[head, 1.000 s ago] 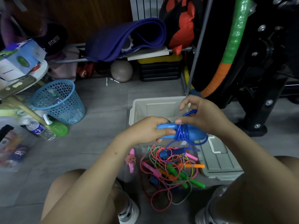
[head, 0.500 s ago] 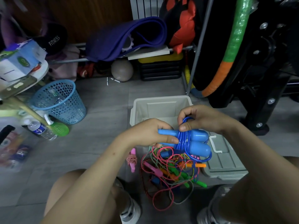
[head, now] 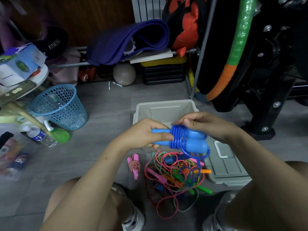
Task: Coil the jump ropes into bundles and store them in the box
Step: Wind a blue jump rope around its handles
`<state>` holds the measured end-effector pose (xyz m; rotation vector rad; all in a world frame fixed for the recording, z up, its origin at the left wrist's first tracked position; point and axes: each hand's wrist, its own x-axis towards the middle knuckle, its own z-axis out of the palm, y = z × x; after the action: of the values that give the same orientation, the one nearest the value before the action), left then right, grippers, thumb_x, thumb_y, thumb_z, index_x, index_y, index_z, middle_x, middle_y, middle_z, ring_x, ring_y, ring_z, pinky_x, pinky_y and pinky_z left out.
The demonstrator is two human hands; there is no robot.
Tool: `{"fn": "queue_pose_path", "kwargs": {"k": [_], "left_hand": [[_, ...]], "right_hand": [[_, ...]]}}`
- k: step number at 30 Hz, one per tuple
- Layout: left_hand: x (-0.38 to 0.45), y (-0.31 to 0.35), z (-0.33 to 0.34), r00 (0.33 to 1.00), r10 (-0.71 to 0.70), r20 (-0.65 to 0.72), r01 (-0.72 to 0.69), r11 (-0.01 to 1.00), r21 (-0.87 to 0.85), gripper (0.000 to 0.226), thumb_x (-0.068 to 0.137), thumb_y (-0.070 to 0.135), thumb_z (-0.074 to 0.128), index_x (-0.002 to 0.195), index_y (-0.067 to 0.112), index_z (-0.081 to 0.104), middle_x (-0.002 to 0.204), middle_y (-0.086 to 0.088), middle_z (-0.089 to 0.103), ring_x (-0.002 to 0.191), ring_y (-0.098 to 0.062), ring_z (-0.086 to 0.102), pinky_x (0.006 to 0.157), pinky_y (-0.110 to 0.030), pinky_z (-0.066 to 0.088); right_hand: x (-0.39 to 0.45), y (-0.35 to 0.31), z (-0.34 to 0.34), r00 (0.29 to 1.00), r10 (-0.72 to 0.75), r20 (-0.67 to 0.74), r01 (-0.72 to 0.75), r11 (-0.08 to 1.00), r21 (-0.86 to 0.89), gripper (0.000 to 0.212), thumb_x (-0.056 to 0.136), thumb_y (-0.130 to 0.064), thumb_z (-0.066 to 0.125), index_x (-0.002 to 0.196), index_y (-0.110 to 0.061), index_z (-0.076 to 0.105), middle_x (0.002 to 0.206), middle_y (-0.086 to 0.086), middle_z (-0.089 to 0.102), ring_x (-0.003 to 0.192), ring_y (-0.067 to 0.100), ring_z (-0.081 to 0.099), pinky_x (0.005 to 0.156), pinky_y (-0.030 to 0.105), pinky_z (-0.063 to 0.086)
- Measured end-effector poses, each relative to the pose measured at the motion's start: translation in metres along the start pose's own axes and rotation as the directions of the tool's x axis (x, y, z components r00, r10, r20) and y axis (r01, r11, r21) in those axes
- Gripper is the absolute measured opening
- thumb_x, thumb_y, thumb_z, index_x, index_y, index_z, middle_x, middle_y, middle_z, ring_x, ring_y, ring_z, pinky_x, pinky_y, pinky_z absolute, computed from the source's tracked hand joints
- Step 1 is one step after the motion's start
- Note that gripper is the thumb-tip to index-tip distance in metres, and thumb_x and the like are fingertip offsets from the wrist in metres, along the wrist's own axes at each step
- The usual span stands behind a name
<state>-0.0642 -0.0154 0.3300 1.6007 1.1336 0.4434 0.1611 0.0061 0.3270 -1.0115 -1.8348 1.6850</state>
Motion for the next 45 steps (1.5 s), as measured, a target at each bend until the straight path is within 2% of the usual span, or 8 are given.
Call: {"fn": "queue_pose_path", "kwargs": {"k": [4,11,17,21,26,30,36,45], "left_hand": [[-0.003,-0.003,-0.008,0.998,0.023,-0.060,-0.029,0.995,-0.096,0.011,0.075,0.034,0.065,0.077,0.026,0.073,0.047,-0.003,0.052,0.040,-0.011,0.037,0.041,-0.014,0.030],[0.001,-0.005,-0.012,0.995,0.040,-0.091,-0.058,0.977,-0.205,0.019,0.071,0.044,0.071,0.076,0.026,0.075,0.046,-0.003,0.052,0.038,-0.010,0.030,0.039,-0.015,0.023],[0.006,-0.007,-0.008,0.990,0.108,-0.085,-0.133,0.918,-0.374,0.040,0.061,0.060,0.075,0.074,0.023,0.073,0.049,-0.004,0.050,0.037,-0.006,0.027,0.037,-0.014,0.021],[0.009,-0.003,-0.004,0.977,0.053,-0.207,-0.124,0.931,-0.344,0.029,0.080,0.040,0.067,0.083,0.011,0.070,0.050,-0.006,0.048,0.035,-0.006,0.028,0.038,-0.014,0.023],[0.016,-0.002,0.006,0.925,-0.048,-0.377,-0.072,0.952,-0.297,0.015,0.087,0.026,0.064,0.086,0.010,0.061,0.048,-0.005,0.052,0.039,-0.013,0.034,0.037,-0.017,0.025],[0.020,0.000,0.012,0.892,-0.051,-0.449,-0.102,0.946,-0.309,0.029,0.087,0.015,0.066,0.115,0.018,0.058,0.054,0.000,0.056,0.041,-0.011,0.046,0.037,-0.017,0.029],[0.021,0.001,0.017,0.859,0.030,-0.511,-0.140,0.974,-0.178,0.016,0.087,0.016,0.066,0.085,0.031,0.070,0.049,0.008,0.058,0.041,-0.009,0.046,0.042,-0.017,0.034],[0.024,-0.010,0.008,0.886,0.140,-0.441,-0.075,0.984,0.161,0.017,0.096,0.038,0.051,0.098,0.038,0.068,0.052,0.007,0.060,0.046,-0.005,0.051,0.056,-0.022,0.042]], "right_hand": [[-0.007,-0.002,0.002,0.999,-0.015,0.045,0.015,1.000,0.002,0.069,0.063,-0.075,0.063,0.118,-0.034,0.062,0.122,-0.008,0.064,0.116,0.010,0.059,0.095,0.024,0.046],[-0.006,0.004,0.001,0.998,-0.054,0.039,0.043,0.969,0.244,0.105,0.047,-0.064,0.082,0.129,-0.006,0.050,0.127,0.013,0.060,0.115,0.026,0.059,0.092,0.031,0.048],[-0.006,0.019,0.011,0.978,-0.156,0.137,0.078,0.888,0.454,0.082,0.050,-0.057,0.085,0.114,-0.012,0.060,0.102,0.003,0.058,0.091,0.010,0.055,0.078,0.022,0.042],[-0.001,0.024,0.028,0.996,-0.088,0.028,0.076,0.951,0.300,0.104,0.048,-0.067,0.080,0.115,0.006,0.050,0.101,0.006,0.051,0.084,0.007,0.048,0.078,0.020,0.037],[0.002,0.010,0.043,0.997,-0.055,-0.051,0.058,0.997,0.057,0.031,0.088,-0.048,0.055,0.110,-0.027,0.050,0.077,-0.041,0.058,0.078,-0.022,0.050,0.073,0.003,0.039],[0.008,0.008,0.047,0.968,-0.009,-0.252,-0.002,0.999,-0.043,0.023,0.097,-0.032,0.040,0.101,-0.021,0.060,0.061,-0.036,0.056,0.067,-0.005,0.050,0.069,0.011,0.039],[0.011,0.008,0.046,0.945,0.067,-0.319,-0.116,0.984,-0.138,0.037,0.096,-0.040,0.042,0.085,-0.017,0.068,0.052,-0.013,0.057,0.047,-0.004,0.047,0.056,0.014,0.035],[-0.009,0.003,0.039,0.880,-0.362,-0.308,0.009,0.661,-0.750,0.040,0.083,-0.048,0.045,0.092,-0.017,0.068,0.063,-0.009,0.050,0.066,0.022,0.057,0.057,0.028,0.032]]}}
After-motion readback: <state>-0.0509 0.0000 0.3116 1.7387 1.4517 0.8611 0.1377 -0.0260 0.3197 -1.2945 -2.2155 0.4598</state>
